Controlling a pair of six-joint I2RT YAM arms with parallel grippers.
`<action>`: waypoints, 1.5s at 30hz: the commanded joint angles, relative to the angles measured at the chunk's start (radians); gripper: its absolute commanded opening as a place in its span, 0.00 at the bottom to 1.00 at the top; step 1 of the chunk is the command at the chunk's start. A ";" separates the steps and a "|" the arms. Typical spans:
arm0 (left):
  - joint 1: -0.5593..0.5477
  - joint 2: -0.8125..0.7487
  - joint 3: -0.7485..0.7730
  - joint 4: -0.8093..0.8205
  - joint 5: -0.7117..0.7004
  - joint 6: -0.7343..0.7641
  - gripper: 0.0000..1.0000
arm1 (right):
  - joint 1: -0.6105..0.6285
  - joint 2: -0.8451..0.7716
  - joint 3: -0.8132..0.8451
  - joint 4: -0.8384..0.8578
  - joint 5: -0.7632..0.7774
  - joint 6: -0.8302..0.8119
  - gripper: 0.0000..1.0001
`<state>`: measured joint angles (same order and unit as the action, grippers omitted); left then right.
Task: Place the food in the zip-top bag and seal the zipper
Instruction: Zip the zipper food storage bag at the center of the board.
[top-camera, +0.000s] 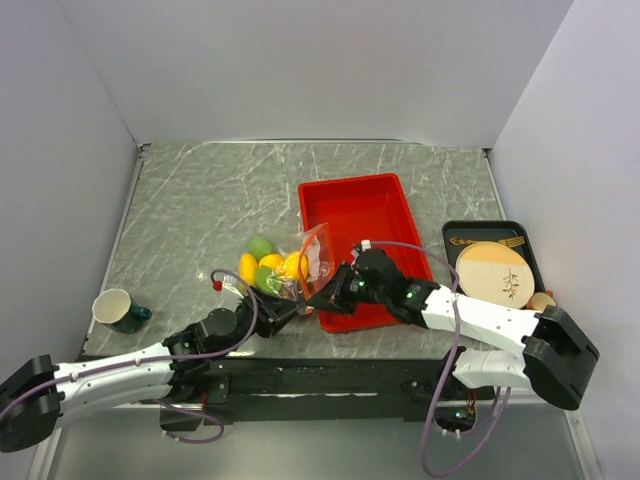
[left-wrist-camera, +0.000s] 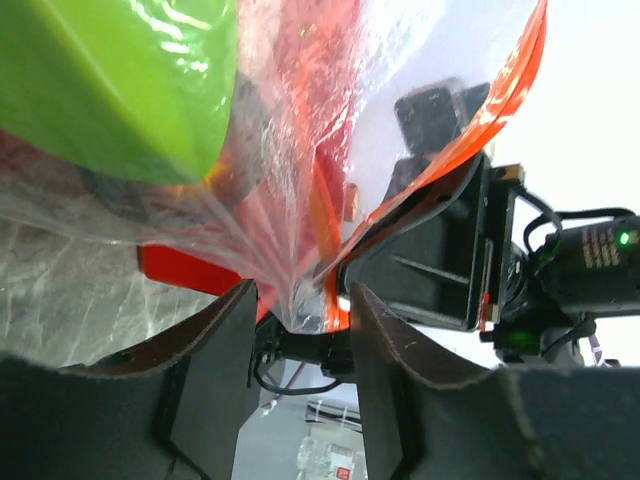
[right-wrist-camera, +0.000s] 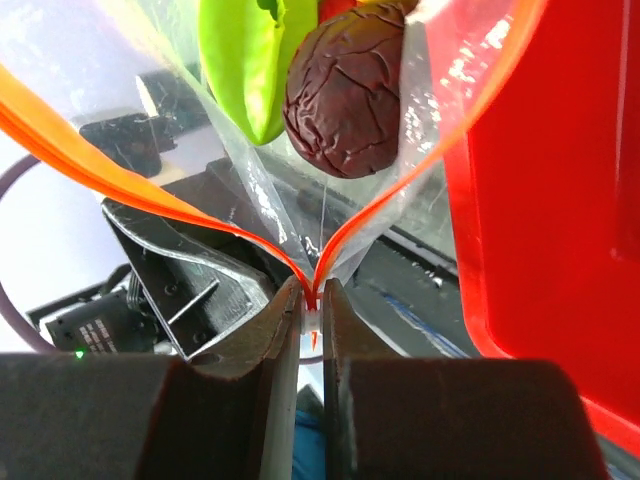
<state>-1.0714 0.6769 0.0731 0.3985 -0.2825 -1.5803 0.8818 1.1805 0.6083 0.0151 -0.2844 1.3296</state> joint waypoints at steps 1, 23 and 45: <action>-0.004 0.036 0.047 0.052 0.005 0.043 0.48 | 0.037 -0.062 -0.068 0.129 0.071 0.154 0.00; -0.005 0.062 0.042 0.081 0.100 0.037 0.48 | 0.218 -0.110 -0.246 0.293 0.425 0.454 0.00; -0.019 -0.010 0.195 -0.280 0.002 0.394 0.51 | 0.246 -0.217 -0.201 0.074 0.577 0.433 0.00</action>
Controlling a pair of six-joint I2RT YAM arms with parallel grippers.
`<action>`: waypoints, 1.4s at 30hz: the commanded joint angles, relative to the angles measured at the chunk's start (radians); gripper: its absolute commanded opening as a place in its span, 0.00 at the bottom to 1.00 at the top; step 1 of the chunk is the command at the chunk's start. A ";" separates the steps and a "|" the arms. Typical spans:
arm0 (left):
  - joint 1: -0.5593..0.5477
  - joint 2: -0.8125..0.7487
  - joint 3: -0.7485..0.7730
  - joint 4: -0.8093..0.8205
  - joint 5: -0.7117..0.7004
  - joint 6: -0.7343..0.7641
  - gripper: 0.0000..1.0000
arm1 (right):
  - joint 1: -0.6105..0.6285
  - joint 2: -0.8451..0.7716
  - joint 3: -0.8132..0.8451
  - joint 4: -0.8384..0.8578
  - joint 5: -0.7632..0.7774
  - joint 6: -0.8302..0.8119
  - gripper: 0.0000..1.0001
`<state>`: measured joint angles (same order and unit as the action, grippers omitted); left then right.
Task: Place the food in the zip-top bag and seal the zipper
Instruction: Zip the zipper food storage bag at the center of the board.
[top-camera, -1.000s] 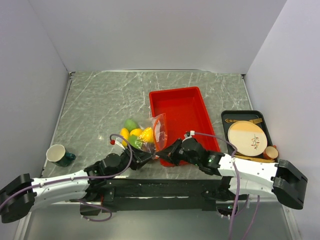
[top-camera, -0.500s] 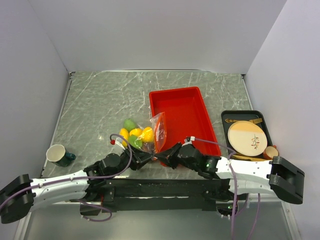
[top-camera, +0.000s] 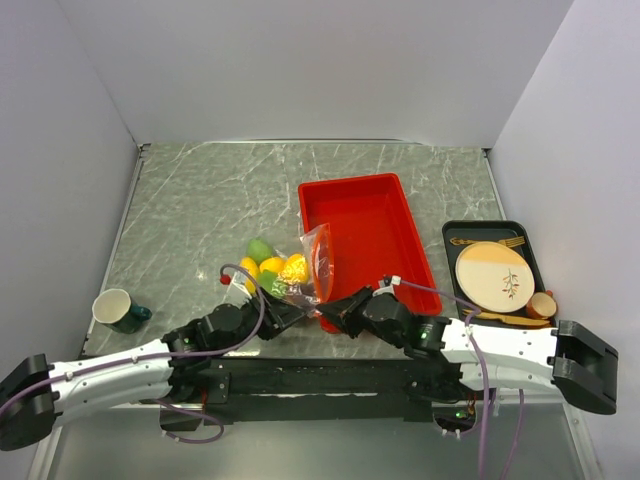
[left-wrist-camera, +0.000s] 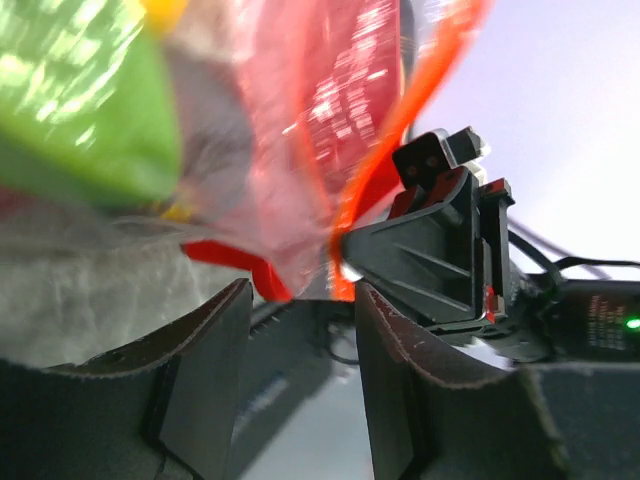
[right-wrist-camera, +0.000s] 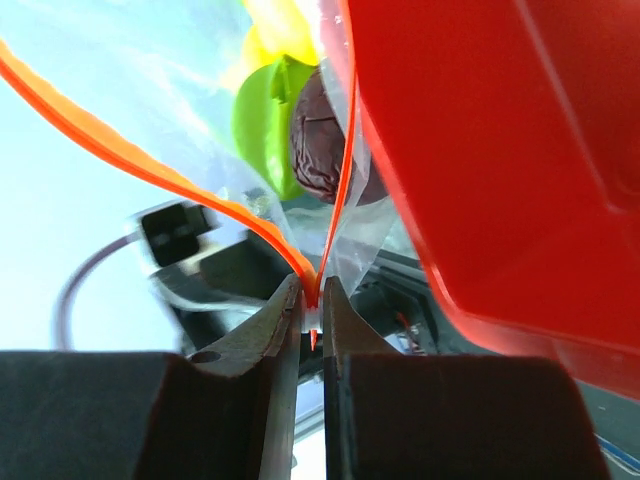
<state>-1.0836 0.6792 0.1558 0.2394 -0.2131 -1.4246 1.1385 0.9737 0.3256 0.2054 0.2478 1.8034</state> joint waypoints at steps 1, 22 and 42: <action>-0.009 -0.009 0.151 -0.147 -0.087 0.319 0.51 | -0.025 -0.007 0.101 -0.145 0.039 -0.059 0.00; -0.295 0.211 0.335 -0.249 -0.512 0.848 0.49 | -0.292 0.272 0.483 -0.353 -0.320 -0.529 0.00; -0.624 0.634 0.531 -0.512 -1.227 0.442 0.49 | -0.281 0.200 0.426 -0.310 -0.410 -0.510 0.00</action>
<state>-1.6699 1.2514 0.6209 -0.1555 -1.2716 -0.8394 0.8486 1.2118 0.7712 -0.1509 -0.1425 1.2835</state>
